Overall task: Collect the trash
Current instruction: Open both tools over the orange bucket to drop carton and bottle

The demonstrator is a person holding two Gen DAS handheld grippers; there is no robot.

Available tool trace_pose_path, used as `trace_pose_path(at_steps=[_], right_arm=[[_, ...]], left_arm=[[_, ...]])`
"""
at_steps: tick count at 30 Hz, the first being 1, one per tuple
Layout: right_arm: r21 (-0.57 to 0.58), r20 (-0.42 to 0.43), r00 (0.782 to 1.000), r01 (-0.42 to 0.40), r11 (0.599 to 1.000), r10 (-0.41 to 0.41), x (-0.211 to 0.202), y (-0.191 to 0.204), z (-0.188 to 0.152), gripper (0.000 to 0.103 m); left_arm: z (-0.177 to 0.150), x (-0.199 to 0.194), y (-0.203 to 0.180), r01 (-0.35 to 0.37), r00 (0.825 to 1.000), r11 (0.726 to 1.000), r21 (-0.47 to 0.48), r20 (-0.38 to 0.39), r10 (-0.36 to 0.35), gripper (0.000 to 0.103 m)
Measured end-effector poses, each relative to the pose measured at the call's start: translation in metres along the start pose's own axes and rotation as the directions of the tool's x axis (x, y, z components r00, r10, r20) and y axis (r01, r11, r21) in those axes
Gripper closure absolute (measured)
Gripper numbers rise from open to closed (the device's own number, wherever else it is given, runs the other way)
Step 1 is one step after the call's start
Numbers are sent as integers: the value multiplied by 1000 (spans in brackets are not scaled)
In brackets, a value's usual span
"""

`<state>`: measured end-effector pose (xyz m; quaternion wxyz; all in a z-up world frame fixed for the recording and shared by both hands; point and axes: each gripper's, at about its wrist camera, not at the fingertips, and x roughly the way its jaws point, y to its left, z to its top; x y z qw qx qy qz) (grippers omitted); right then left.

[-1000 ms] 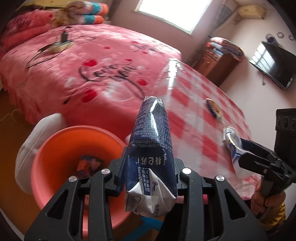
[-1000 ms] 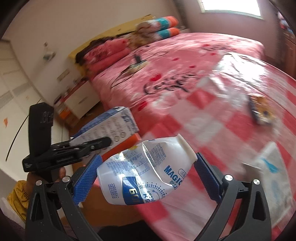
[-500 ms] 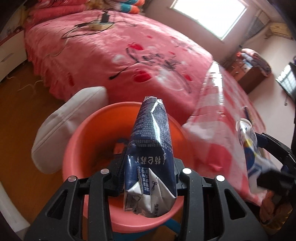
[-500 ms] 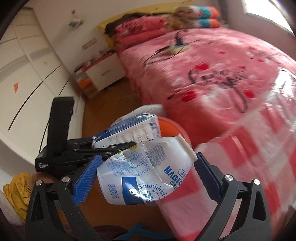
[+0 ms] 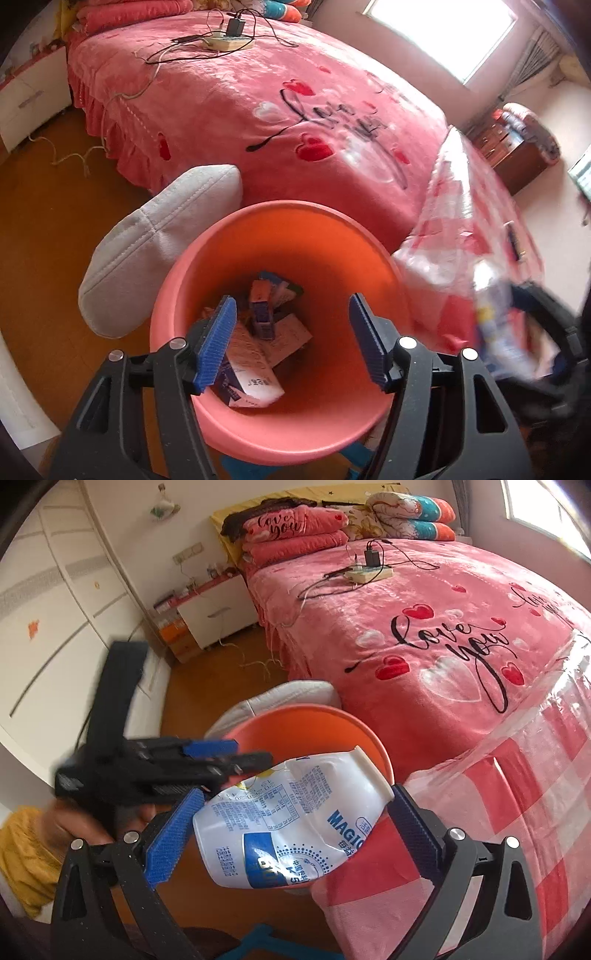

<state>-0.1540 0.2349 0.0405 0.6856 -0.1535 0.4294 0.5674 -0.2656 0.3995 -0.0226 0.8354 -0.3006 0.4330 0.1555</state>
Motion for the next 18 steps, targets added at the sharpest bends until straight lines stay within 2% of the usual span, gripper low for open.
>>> trace_pose_path(at_steps=[3,7,11,14,18], right_arm=[[-19,-25,1000,7,1000,-7,9,2,-4,5],[-50,-34,999,6,999,-8,18,6,-4,5],[-93,-28,999,22,995,-25,23,10,-3,5],[-122,-25,999,26,992,-29,25,14,-4,5],[-163,-14,999,38,986,-41,25,19,-6,5]], left_arm=[[7,-15,0,60,998,998,2,20,-60,38],[12,-28,-11,171,985,984,53,-13,-170,37],[12,-33,-28,278,960,954,117,-75,-270,36],[7,-27,-37,279,957,947,162,-125,-260,36],[3,-18,-39,271,956,947,172,-160,-245,36]])
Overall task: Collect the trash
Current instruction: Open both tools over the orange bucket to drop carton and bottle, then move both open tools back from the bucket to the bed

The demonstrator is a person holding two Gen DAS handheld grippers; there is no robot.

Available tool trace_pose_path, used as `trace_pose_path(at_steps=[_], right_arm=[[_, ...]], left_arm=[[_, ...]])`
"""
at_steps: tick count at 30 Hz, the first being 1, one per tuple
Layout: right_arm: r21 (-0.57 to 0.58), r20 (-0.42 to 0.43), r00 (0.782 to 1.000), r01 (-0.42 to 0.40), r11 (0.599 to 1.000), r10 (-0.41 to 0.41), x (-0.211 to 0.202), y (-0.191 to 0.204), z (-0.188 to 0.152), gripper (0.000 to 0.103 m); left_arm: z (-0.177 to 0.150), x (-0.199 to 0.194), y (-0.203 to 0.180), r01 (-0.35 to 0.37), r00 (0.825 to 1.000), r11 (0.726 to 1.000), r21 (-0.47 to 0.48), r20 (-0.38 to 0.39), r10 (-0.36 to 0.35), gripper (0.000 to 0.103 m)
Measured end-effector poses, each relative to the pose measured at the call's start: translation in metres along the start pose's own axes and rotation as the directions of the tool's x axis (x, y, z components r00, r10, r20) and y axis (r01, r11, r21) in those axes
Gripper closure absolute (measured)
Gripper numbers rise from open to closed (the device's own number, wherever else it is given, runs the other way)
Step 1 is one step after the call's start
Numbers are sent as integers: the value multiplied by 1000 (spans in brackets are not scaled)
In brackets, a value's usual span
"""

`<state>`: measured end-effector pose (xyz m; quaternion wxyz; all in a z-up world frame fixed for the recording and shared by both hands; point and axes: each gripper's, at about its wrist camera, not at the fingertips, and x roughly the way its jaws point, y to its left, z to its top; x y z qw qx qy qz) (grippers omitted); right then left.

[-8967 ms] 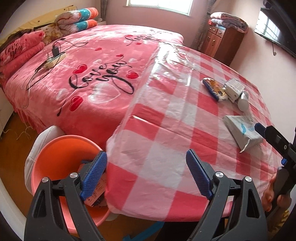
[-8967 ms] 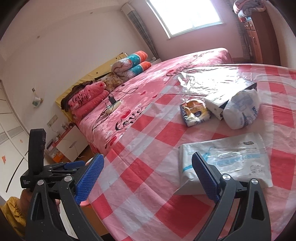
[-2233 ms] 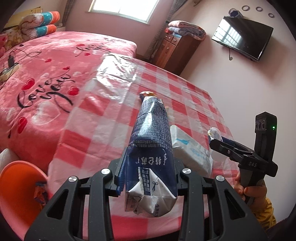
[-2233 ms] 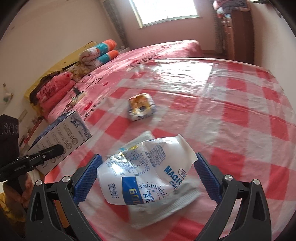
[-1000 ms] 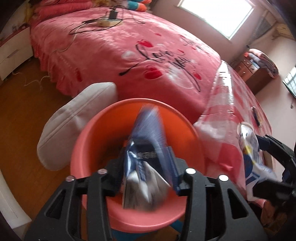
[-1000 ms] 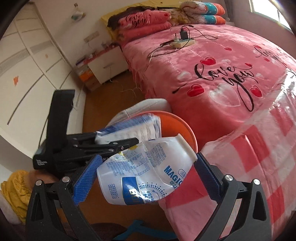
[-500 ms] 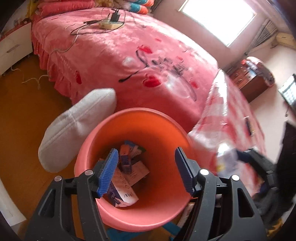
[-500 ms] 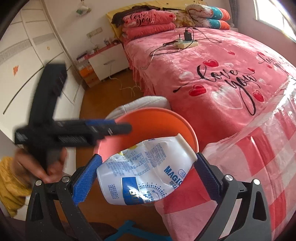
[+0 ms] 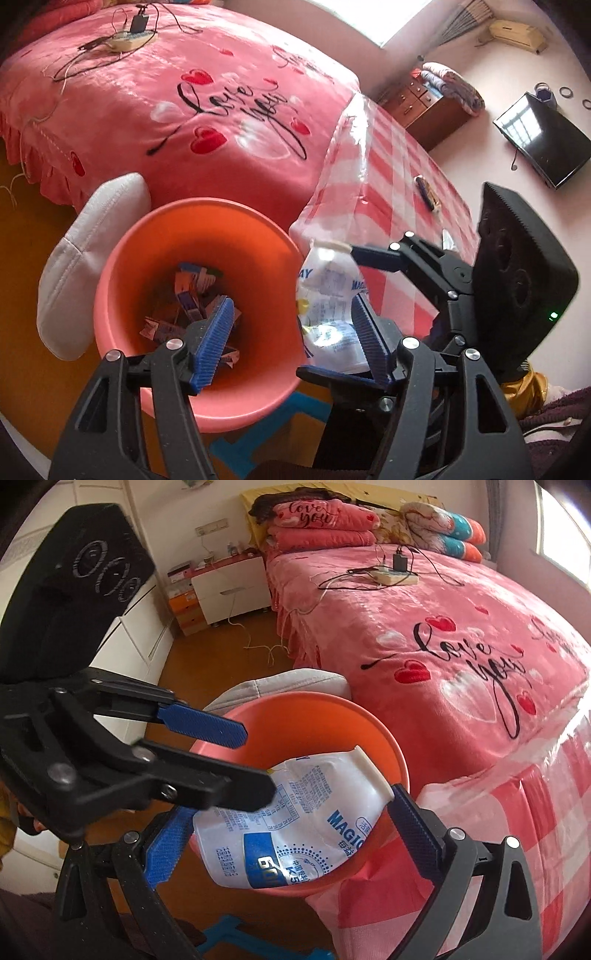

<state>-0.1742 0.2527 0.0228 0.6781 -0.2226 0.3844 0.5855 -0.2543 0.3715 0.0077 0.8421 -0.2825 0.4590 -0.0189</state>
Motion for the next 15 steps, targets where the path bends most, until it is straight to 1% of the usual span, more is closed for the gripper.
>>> trace_pose_path(at_steps=[2,5,7,8,9,12,15], right_arm=[[-7,9,1000,2,1000,-2,-1,0,0,5],[-11,21,1000,-1,1000,2,-4,1,-1,5],[-27,22,1000,8,1000,-7,-4,2,-2,5],[-32,23,1000,13,999,-12,-4,3,-3,5],[-33,22,1000,15,999,-14,-4,3,-3,5],[-11,14,1000,17,1000,-17,-3,-2,-7,5],[33,10,1000,17,999,-17,-4,-11,-12,5]], left_arm=[[-2,7,4,-51,999,999,3,-18,51,35],[-3,14,13,-90,995,996,-21,-39,89,34],[-3,13,19,-102,994,994,-31,-40,101,34],[-3,13,21,-133,991,991,-33,-34,132,34],[-3,12,24,-146,989,989,-39,-31,145,34],[-2,7,33,-158,987,983,-88,-14,157,34],[-1,6,36,-172,985,978,-115,-2,173,34]])
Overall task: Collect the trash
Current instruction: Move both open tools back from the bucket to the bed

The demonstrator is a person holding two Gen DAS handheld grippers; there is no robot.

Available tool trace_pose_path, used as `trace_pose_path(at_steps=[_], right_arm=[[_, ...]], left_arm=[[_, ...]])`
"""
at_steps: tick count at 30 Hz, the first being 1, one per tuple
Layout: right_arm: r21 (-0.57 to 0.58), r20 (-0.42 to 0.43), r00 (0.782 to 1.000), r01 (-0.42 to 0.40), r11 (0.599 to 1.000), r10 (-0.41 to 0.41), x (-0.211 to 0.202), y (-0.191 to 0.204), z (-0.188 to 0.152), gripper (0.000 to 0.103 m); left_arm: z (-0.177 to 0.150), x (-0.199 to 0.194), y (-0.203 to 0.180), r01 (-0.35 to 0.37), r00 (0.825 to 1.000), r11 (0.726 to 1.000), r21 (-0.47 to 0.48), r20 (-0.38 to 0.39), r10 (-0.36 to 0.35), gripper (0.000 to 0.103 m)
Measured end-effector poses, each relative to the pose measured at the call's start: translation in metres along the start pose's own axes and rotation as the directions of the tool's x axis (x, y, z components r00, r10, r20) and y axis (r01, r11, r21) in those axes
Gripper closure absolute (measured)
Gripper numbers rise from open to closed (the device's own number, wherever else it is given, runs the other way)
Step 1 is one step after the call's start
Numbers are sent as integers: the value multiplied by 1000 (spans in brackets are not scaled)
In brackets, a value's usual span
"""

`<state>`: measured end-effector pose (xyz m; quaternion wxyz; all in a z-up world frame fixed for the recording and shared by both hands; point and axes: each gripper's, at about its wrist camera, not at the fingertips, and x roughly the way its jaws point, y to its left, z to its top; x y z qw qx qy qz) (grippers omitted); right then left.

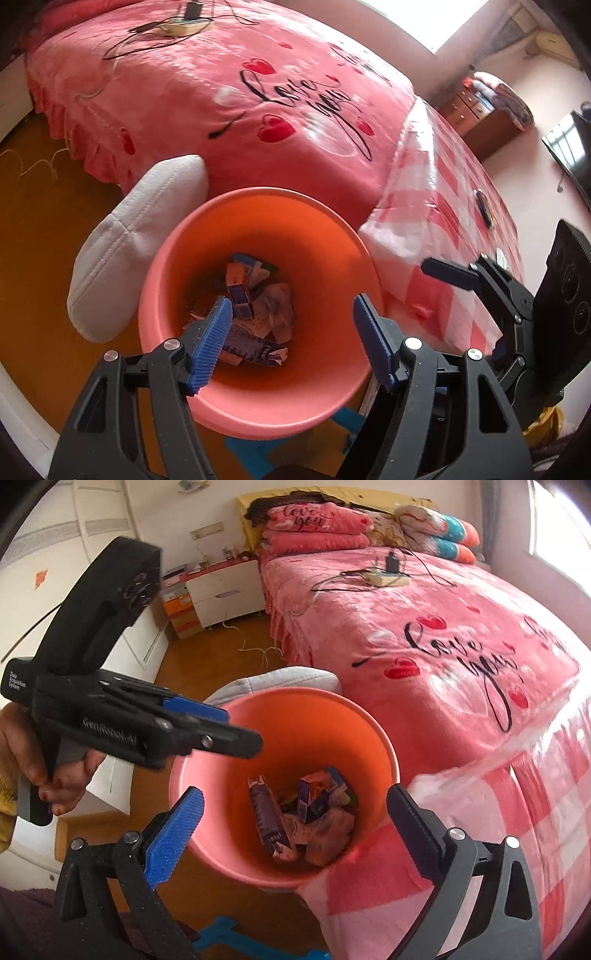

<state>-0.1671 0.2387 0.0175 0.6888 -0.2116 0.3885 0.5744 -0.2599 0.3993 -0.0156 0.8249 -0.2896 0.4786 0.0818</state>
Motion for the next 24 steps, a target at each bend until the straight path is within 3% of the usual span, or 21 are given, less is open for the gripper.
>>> trace_pose_path(at_steps=[5,13,18,24], right_arm=[[47,27,1000,3,999,-4,-13,-11,-7,5],[109,87,996,-15,994,6,-39,-24,-23,5],[128,179,984,-15,992,-8,-66,-34,-35,5],[214,296,955,-73,974,7,-101,-60,-48,5]], left_arm=[[0,5,-4,-2,1000,1000,-24,19,2,28],[0,1,-26,-9,988,1000,8,153,8,20],[1,-2,-48,22,979,998,58,203,-33,18],[1,-3,-81,74,969,989,126,225,-101,17]])
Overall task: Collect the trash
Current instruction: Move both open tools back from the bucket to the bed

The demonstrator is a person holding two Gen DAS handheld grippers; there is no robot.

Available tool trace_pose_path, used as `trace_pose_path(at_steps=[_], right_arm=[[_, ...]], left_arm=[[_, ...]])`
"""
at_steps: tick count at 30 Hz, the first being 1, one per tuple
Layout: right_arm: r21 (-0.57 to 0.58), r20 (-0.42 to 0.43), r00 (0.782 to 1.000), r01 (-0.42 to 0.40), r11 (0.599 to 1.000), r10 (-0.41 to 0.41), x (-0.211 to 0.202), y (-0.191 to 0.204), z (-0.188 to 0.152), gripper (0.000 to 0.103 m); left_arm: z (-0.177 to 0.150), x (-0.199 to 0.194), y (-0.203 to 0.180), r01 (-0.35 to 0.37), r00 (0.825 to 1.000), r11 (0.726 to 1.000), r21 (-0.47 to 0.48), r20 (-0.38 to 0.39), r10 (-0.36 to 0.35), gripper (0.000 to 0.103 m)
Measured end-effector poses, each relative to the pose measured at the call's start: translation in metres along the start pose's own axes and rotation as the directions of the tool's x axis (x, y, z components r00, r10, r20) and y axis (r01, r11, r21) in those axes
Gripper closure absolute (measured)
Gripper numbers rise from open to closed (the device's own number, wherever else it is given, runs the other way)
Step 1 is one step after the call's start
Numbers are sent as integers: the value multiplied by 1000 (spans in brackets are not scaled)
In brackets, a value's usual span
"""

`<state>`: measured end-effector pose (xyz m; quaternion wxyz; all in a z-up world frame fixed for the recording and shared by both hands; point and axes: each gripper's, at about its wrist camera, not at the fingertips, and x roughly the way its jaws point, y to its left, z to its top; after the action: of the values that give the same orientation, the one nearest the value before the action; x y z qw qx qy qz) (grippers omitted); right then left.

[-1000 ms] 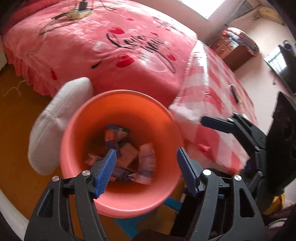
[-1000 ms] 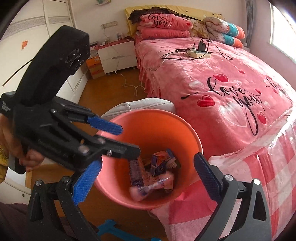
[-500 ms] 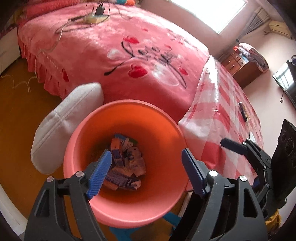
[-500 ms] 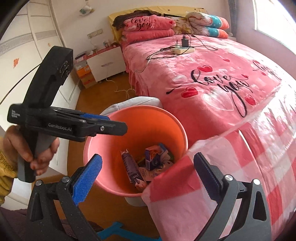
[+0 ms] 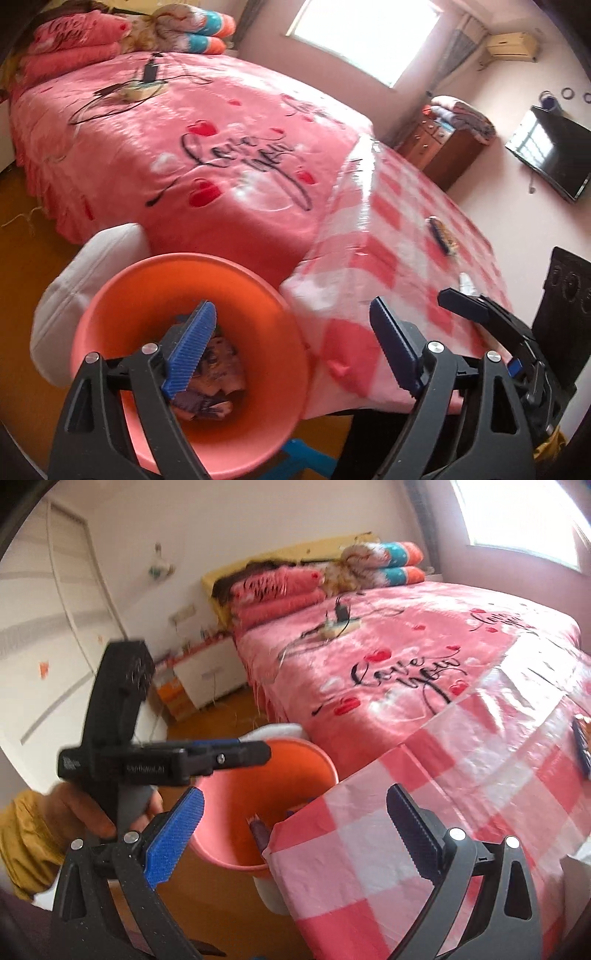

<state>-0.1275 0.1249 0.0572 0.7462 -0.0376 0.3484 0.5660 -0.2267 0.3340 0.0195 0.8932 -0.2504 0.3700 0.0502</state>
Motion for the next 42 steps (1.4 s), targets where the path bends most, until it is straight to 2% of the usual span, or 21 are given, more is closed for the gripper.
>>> trace_pose_path(at_steps=[3,7,10,13,16,21,33,42], right_arm=[[41,56,998,3,999,-5,-19,-14,-3,5],[85,111,994,14,996,-23,-43,-31,-7,5],[102,151,988,20,995,-36,-58,-38,-10,5],[102,167,983,56,993,-73,-75,-42,-13,5],[124,203,976,59,991,-84,-91,-48,-16,5],[179,240,965,61,982,-104,-108,-64,-19,5],[325,230,954,110,939,-191,-141,-105,-27,5],[412,222,943,139,900,-247,-167,-137,-43,5]], left_arm=[[2,4,-15,17,1000,1000,9,-21,-17,17],[2,9,-35,-30,999,999,46,-29,31,17],[2,17,-51,-63,994,996,61,-80,68,17],[0,21,-61,-57,993,996,69,-97,64,17],[-2,25,-74,-51,991,995,82,-118,61,17],[-5,26,-93,-55,993,991,120,-96,67,17],[-18,41,-127,-79,986,978,195,-128,105,17],[-28,49,-159,-115,977,952,283,-142,160,17]])
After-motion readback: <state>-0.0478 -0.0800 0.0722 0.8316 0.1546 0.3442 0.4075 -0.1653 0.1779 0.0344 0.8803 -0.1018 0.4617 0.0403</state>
